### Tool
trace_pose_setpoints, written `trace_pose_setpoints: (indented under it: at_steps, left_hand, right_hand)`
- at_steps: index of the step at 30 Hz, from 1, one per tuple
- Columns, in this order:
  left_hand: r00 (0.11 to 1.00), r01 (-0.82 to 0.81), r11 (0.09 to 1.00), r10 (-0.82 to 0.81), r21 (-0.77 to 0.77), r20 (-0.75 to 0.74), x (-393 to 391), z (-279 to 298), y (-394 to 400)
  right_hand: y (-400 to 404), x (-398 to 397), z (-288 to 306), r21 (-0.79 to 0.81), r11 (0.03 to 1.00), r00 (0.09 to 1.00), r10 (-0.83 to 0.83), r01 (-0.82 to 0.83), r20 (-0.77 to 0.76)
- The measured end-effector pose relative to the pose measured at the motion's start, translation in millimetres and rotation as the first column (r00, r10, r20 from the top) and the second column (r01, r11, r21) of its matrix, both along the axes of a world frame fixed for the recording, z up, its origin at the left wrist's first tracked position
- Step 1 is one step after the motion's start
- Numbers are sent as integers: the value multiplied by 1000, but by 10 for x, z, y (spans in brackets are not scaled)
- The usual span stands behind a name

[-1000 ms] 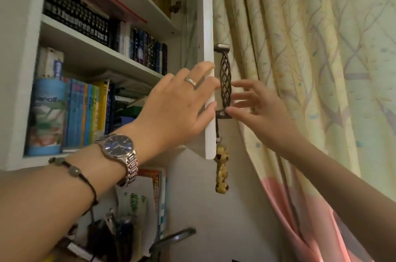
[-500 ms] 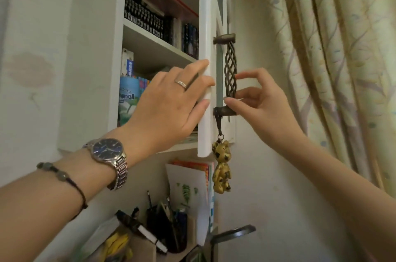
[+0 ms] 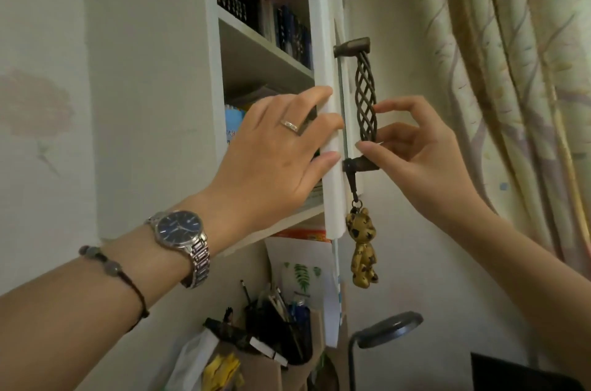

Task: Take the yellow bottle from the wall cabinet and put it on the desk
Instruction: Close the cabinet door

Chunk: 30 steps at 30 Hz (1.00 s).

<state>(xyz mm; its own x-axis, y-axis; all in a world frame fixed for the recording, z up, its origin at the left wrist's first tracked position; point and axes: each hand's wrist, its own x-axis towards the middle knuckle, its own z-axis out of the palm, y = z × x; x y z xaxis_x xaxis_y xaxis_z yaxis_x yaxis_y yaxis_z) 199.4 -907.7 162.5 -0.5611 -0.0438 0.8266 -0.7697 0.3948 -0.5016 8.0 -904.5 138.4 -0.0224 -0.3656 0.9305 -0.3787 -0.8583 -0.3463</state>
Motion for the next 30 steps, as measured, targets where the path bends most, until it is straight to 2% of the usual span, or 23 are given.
trace_pose_setpoints:
  at_steps: [6, 19, 30]
  left_hand:
    - [999, -32, 999, 30, -37, -33, 323, -63, -131]
    - [966, -247, 964, 236, -99, -109, 837, -128, -305]
    - [955, -286, 954, 276, -88, -113, 869, -141, -320]
  right_hand:
    - [-150, 298, -2, -33, 999, 999, 26, -27, -19]
    - [-514, 901, -4, -149, 988, 998, -42, 33, -53]
    - [-548, 1046, 15, -120, 991, 995, -67, 58, -71]
